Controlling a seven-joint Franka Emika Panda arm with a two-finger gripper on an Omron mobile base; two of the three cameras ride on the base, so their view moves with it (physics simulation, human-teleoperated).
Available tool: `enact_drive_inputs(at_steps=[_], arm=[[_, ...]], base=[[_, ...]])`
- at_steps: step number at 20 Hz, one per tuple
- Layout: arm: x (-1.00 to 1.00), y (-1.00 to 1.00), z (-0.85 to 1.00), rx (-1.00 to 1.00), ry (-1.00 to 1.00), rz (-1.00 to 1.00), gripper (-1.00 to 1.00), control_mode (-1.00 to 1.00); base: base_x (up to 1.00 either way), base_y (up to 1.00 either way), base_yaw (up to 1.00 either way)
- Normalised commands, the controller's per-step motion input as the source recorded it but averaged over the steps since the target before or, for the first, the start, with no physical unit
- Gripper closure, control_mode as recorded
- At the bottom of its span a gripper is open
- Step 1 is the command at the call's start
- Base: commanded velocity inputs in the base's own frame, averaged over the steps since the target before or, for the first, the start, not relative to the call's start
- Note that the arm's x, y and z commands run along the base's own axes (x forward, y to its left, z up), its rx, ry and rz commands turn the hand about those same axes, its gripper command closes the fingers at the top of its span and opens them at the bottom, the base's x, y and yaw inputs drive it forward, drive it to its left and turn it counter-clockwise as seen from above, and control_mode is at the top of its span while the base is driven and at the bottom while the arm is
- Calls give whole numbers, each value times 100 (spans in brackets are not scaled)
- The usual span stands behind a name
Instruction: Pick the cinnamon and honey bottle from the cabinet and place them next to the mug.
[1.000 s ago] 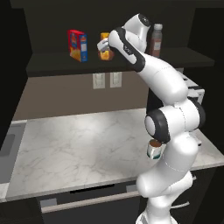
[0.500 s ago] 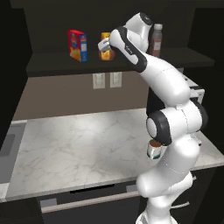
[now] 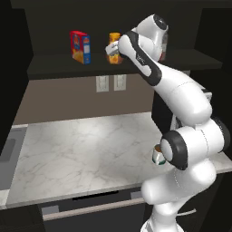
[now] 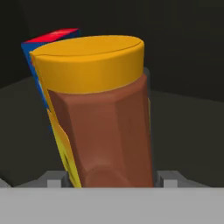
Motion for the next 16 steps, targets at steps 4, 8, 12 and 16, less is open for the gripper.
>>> enact_drive_inputs(at_steps=[4, 8, 12, 16], arm=[[-53, -17, 0, 0, -10, -6, 100, -100], [-54, -11, 7, 0, -2, -6, 100, -100], [-60, -4, 16, 0, 0, -7, 100, -100], [-81, -1, 10, 1, 0, -12, 100, -100]], base=[[0, 0, 0], [0, 0, 0], [0, 0, 0], [0, 0, 0]])
